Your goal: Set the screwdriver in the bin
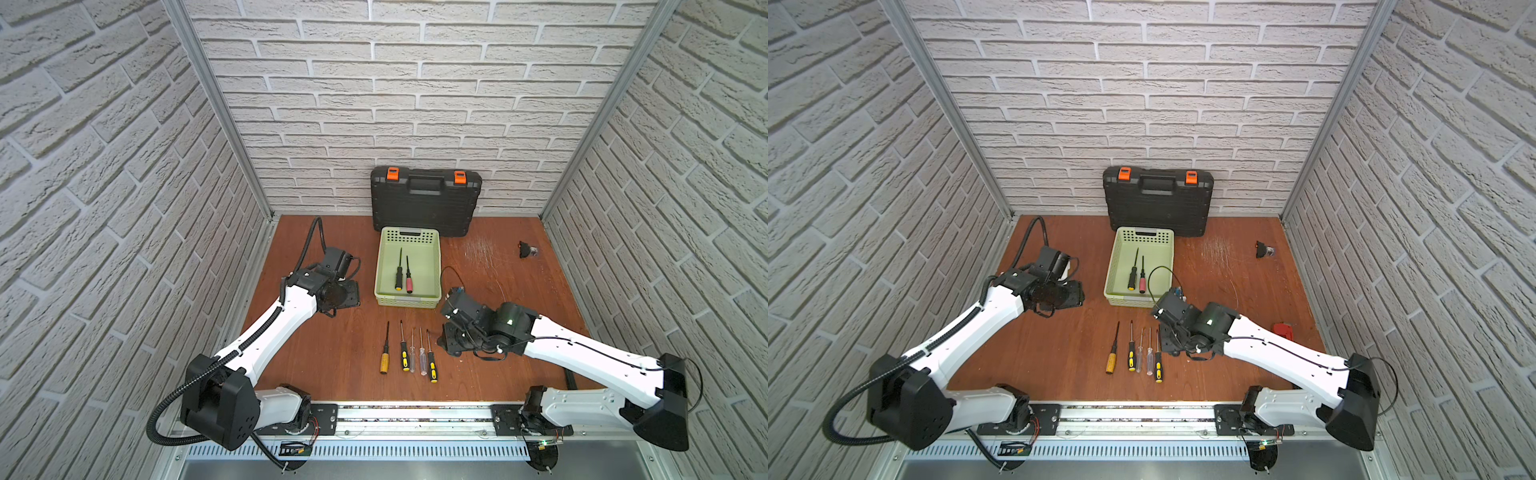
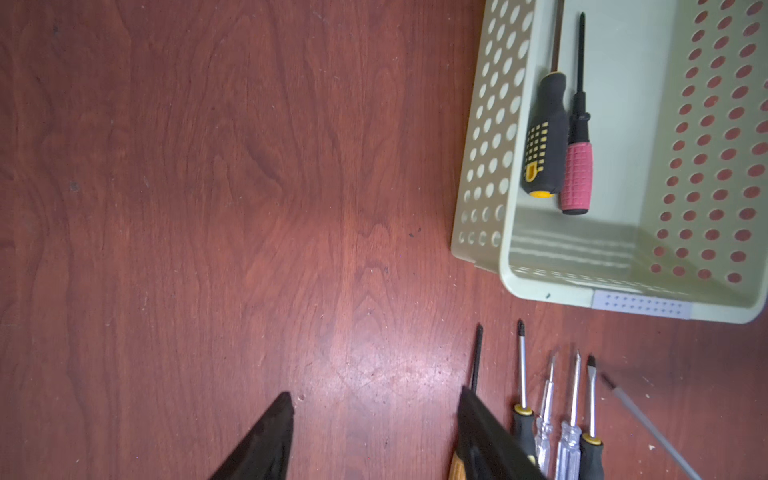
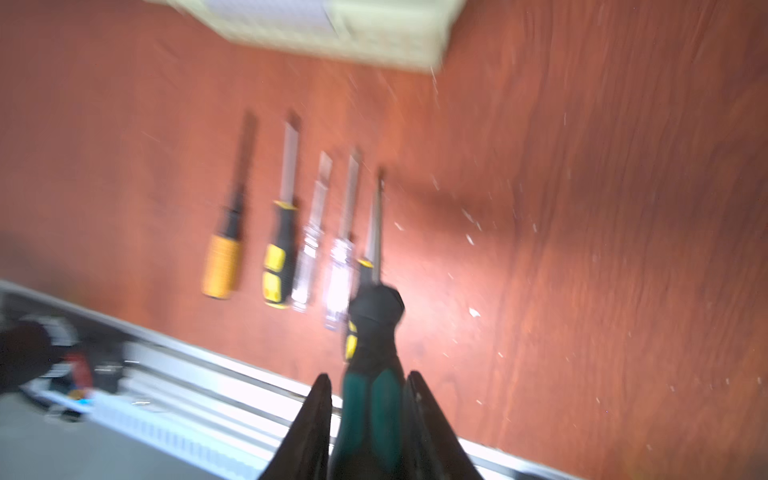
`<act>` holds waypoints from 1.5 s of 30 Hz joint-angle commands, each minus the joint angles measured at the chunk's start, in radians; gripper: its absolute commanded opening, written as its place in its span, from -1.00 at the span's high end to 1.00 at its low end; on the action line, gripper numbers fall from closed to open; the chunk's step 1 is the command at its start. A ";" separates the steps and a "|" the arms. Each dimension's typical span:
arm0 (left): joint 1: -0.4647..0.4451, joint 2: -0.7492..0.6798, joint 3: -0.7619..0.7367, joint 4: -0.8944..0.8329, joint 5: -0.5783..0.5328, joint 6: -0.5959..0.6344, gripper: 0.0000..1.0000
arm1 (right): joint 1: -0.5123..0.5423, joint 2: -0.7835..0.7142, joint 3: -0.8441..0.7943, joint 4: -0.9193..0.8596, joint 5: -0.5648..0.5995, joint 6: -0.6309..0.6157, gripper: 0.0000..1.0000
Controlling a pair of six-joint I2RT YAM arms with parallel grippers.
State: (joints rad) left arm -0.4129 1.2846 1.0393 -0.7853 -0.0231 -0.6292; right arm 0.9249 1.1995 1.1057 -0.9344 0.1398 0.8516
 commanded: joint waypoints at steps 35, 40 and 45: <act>0.033 -0.043 0.054 -0.057 -0.036 0.020 -0.28 | -0.649 0.241 0.030 0.153 -0.016 -0.493 -0.38; 0.039 -0.027 0.073 -0.065 -0.037 0.037 -0.28 | -0.844 0.535 0.274 0.244 -0.145 -0.584 -0.35; 0.056 -0.011 0.080 -0.076 -0.043 0.044 -0.28 | -0.924 0.812 0.568 0.248 -0.209 -0.583 -0.37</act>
State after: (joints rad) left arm -0.3717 1.2621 1.0943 -0.8402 -0.0532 -0.6022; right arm 0.0242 1.9347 1.5734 -0.7265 0.0006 0.2974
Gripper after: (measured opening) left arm 0.640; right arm 0.684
